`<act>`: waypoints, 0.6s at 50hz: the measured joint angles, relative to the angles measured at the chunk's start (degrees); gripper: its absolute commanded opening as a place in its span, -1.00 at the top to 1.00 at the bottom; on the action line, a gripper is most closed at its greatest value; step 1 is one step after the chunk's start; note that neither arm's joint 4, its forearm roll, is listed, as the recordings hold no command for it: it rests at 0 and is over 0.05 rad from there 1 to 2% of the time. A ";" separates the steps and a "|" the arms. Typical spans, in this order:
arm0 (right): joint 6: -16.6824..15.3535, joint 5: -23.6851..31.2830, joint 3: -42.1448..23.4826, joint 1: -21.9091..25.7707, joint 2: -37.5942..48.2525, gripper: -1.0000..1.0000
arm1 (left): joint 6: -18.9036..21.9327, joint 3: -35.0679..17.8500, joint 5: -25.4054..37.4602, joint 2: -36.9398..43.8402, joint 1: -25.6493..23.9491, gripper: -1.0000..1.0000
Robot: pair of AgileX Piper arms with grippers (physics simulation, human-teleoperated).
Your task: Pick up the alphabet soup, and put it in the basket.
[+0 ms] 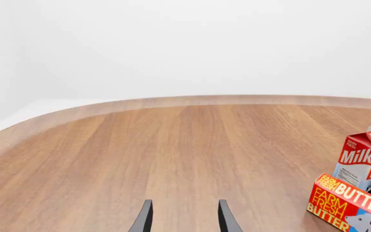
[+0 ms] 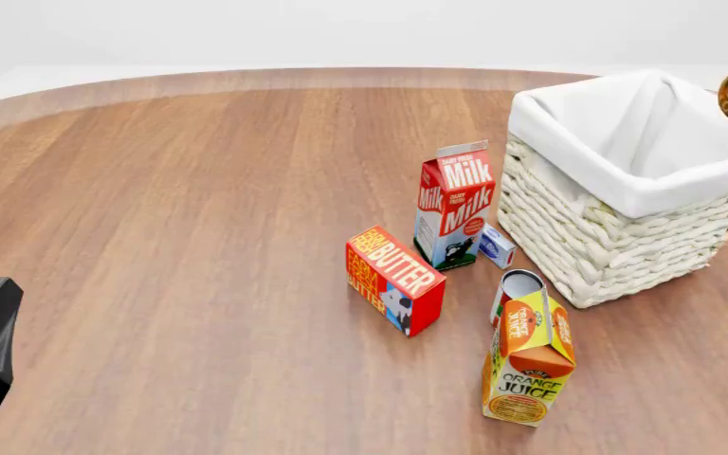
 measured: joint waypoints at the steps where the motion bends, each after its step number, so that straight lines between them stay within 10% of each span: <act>1: -0.07 -0.12 -0.23 0.10 0.37 1.00 | 0.00 0.00 0.00 0.00 0.00 -1.00; 30: -0.60 -1.97 -6.15 0.76 8.86 1.00 | 0.00 0.00 0.00 0.00 0.00 -1.00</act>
